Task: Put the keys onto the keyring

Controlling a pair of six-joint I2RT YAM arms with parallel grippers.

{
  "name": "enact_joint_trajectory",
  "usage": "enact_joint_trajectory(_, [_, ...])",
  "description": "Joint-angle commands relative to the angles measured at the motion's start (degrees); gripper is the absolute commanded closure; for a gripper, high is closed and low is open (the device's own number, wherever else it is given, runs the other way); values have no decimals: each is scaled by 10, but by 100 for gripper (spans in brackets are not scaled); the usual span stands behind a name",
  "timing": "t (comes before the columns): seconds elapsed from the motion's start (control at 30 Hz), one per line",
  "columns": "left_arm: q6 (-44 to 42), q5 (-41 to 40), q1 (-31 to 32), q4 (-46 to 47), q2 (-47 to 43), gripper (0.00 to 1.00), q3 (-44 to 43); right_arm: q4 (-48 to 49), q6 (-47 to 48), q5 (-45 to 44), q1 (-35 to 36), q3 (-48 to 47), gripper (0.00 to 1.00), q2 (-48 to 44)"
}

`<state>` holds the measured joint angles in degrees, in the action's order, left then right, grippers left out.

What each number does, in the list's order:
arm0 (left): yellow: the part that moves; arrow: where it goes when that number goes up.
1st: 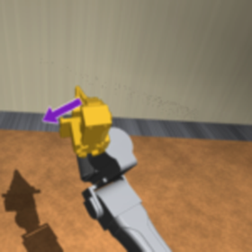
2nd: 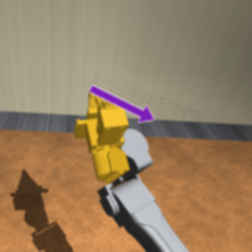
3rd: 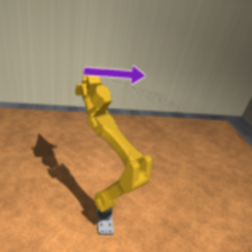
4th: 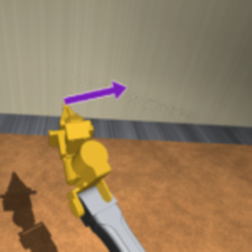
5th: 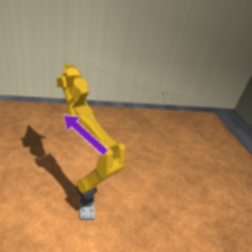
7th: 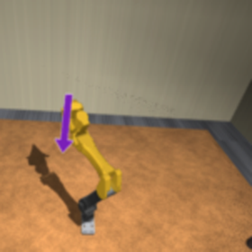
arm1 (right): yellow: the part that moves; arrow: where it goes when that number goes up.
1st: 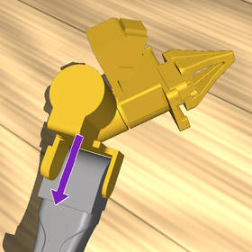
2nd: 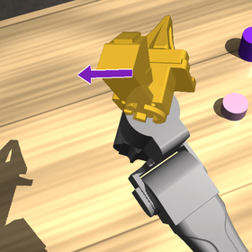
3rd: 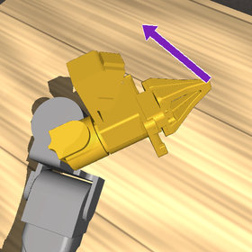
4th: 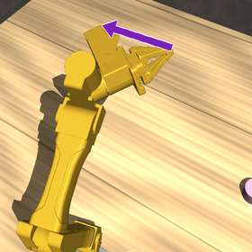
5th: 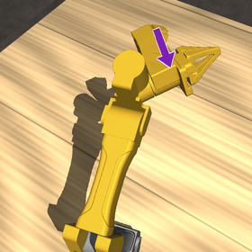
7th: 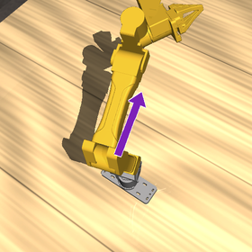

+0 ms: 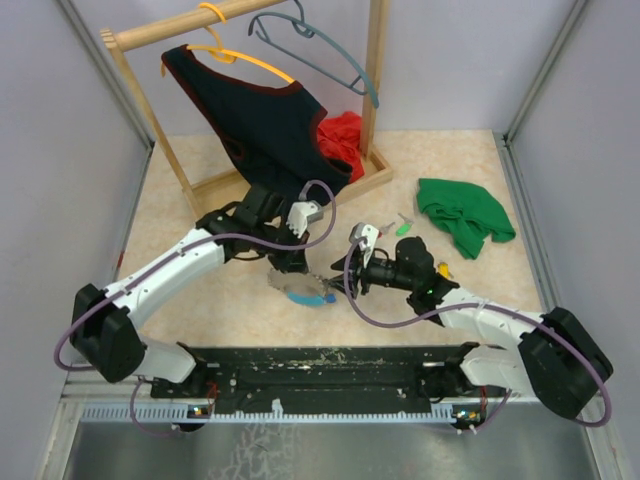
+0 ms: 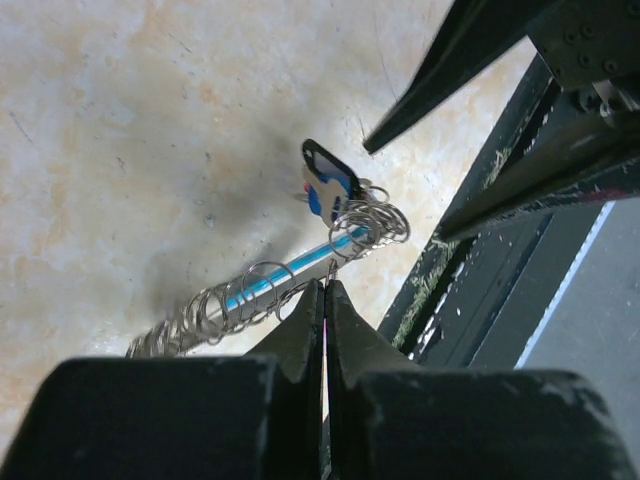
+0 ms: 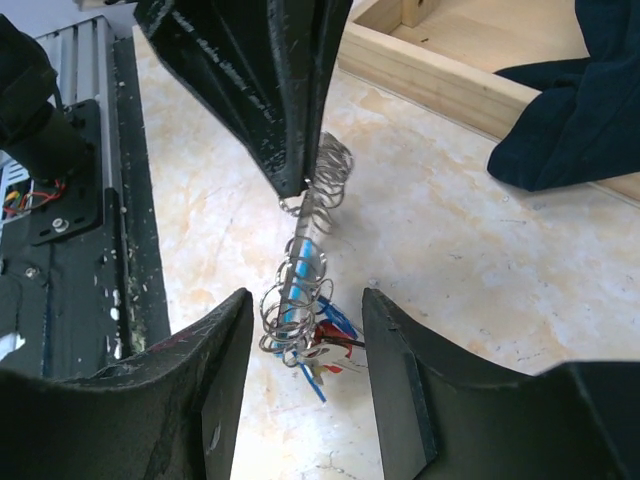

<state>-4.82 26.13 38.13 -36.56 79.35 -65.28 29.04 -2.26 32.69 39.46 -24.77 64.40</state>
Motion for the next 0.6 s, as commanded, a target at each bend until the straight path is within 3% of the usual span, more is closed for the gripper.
enact_joint_trajectory(0.0, [-77, 24, 10, -97, 28, 100, -36, 76, 21, 43, -15, -17, 52, 27])
enact_joint_trajectory(0.57, [-132, 92, 22, -105, 41, 100, -62, 171, 15, 160, -18, -49, 56, 123])
